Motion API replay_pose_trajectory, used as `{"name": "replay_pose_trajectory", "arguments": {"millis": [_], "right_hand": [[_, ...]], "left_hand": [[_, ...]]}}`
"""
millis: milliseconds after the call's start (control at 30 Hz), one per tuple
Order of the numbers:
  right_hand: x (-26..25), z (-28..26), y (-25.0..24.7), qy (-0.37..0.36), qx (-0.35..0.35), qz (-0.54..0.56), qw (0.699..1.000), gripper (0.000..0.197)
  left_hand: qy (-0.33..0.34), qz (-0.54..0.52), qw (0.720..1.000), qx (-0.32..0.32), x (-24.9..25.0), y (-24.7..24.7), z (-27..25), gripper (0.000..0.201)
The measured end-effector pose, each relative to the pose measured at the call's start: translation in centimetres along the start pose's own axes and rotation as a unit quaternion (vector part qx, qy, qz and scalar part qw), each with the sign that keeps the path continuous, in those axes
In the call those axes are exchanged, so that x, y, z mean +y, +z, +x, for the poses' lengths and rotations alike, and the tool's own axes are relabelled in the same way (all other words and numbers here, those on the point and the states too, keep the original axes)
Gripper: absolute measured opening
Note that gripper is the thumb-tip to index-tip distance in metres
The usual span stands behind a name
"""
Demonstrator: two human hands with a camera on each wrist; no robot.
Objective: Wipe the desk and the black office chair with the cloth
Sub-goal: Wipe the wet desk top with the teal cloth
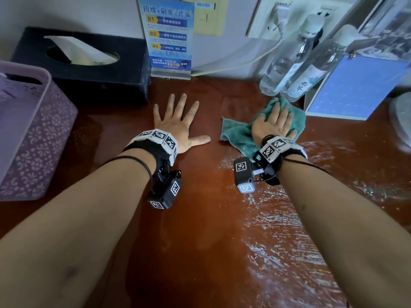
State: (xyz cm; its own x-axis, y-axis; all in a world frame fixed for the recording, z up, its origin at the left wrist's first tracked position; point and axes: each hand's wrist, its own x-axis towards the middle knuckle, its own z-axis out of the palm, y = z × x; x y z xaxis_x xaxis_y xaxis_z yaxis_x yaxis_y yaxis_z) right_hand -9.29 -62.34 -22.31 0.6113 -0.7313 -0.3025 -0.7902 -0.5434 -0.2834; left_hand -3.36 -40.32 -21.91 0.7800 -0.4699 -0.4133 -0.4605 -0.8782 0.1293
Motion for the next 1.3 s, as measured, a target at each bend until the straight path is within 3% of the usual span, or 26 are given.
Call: {"name": "replay_pose_trajectory", "arguments": {"millis": [100,267,333,400,533,667,733,767,833,900,1000,1100,1200,1300], "right_hand": [[-1.2,-1.4,0.6,-0.003,-0.007,-0.013,1.0,0.06],[-3.9,-6.6,3.3,-0.248,-0.079,-0.092,0.961,0.059],[-3.9,-7.9,3.6,-0.281,-0.099,-0.088,0.951,0.058],[-2.5,-7.7,2.9,-0.256,-0.103,-0.077,0.958,0.062],[4.7,-6.1,0.1,-0.103,-0.041,-0.072,0.991,0.075],[10.7,-6.4,-2.2,0.058,-0.017,0.0,0.998,0.058],[9.2,-7.0,-1.5,0.069,-0.01,0.024,0.997,0.053],[7.5,-7.6,-0.7,0.04,-0.018,0.015,0.999,0.053],[3.3,-9.8,1.8,-0.092,-0.054,-0.027,0.994,0.053],[-0.8,-13.6,4.3,-0.23,-0.091,-0.065,0.967,0.054],[-2.1,-16.8,5.9,-0.302,-0.113,-0.085,0.943,0.053],[2.6,-15.9,4.2,-0.227,-0.062,-0.083,0.968,0.053],[10.1,-15.4,1.6,-0.015,0.008,-0.035,0.999,0.055],[13.1,-16.9,0.8,0.154,0.044,0.035,0.986,0.056]], "left_hand": [[-0.001,-0.007,1.0,0.018,0.2,0.2,-0.4,0.099],[-0.011,0.005,0.999,0.052,-0.2,1.0,-2.5,0.076],[-0.014,0.019,0.999,0.044,-0.5,1.1,-3.3,0.071],[-0.016,0.024,0.999,0.021,0.0,1.0,-3.9,0.073],[-0.007,0.011,1.0,-0.019,2.1,1.6,-4.7,0.079],[-0.002,0.003,0.999,-0.033,2.8,2.4,-5.7,0.075],[-0.001,-0.003,1.0,-0.029,2.2,2.5,-6.5,0.07],[-0.002,0.001,1.0,-0.025,1.6,2.5,-6.9,0.068],[-0.008,0.01,1.0,-0.02,0.5,2.8,-7.7,0.065],[-0.012,0.014,1.0,-0.009,-0.8,3.5,-8.8,0.061],[0.007,0.02,1.0,0.021,-2.2,4.6,-10.2,0.057],[0.005,0.009,1.0,0.019,-2.2,5.0,-11.0,0.058],[0.015,0.015,1.0,0.005,-1.5,5.3,-12.1,0.06],[0.047,0.025,0.999,-0.003,-1.3,5.8,-13.9,0.06]]}}
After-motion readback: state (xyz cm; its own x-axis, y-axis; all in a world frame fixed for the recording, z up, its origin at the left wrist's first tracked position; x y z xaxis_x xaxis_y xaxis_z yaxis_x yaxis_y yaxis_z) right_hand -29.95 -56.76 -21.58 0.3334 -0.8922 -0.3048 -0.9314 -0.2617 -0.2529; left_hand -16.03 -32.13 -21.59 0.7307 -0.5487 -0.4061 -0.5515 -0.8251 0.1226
